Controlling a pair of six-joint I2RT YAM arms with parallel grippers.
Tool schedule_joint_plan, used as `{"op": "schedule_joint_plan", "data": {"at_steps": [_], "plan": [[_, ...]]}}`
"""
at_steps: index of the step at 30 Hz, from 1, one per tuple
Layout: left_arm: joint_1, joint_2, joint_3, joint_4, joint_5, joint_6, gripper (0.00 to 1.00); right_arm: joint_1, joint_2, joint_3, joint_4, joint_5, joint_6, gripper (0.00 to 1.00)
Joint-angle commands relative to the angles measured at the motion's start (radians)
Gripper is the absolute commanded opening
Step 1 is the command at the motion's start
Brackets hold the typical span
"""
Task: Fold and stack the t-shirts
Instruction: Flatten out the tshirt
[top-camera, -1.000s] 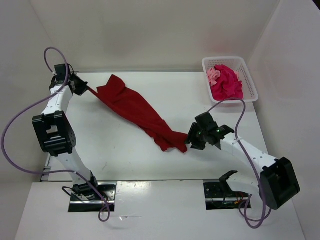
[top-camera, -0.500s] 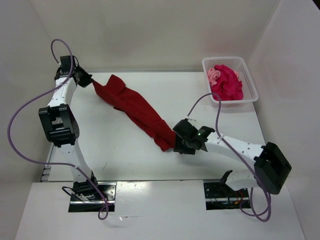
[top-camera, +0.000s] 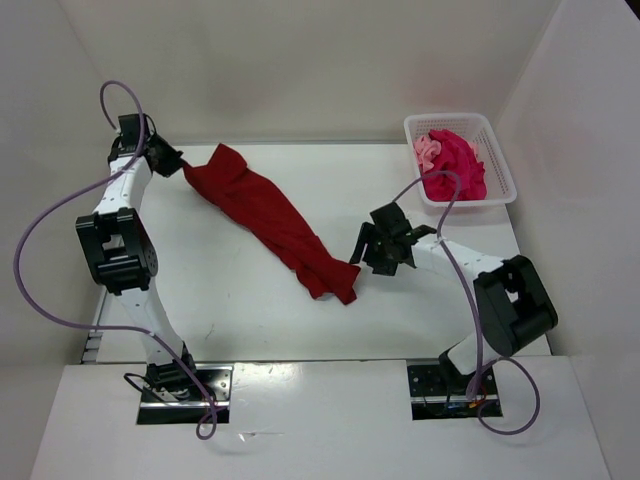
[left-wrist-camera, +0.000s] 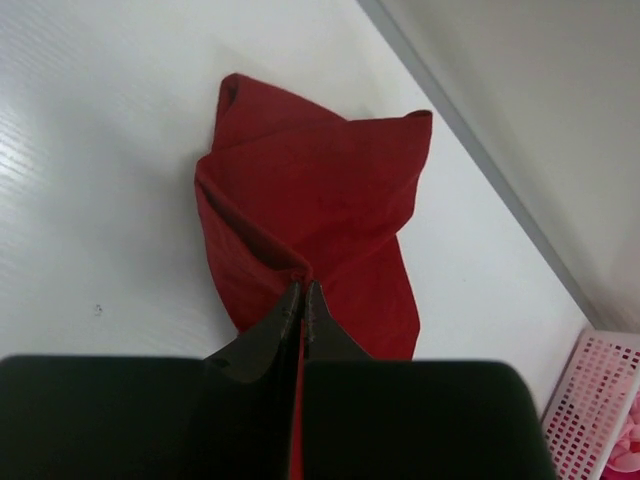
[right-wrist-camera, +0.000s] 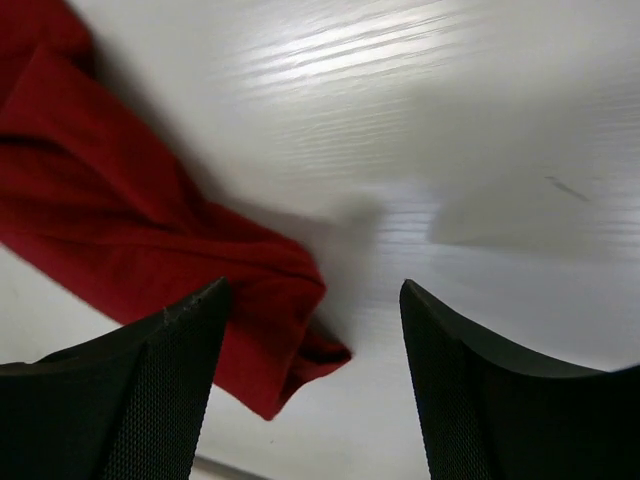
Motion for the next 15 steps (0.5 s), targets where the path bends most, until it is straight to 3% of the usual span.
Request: {"op": "schedule_joint_plan", "data": {"at_steps": [1, 4, 8, 9, 12, 15], "plan": [[0.005, -0.084, -0.019, 0.033, 0.005, -0.006, 0.00, 0.014, 0.017, 0.054, 0.134, -0.175, -0.051, 0.74], [0.005, -0.102, -0.039, 0.042, 0.005, -0.006, 0.00, 0.014, 0.066, 0.080, 0.121, -0.250, -0.051, 0.73], [0.005, -0.111, -0.064, 0.051, 0.005, -0.006, 0.00, 0.014, 0.066, 0.166, 0.142, -0.241, -0.041, 0.25], [0.005, -0.111, -0.064, 0.051, 0.019, -0.015, 0.00, 0.005, 0.066, 0.201, 0.142, -0.255, -0.041, 0.20], [0.005, -0.111, -0.006, 0.027, 0.033, -0.026, 0.00, 0.005, 0.125, 0.439, 0.096, -0.284, -0.041, 0.03], [0.005, -0.122, 0.106, -0.001, 0.074, -0.049, 0.00, 0.005, 0.201, 0.785, -0.002, -0.263, -0.077, 0.01]]}}
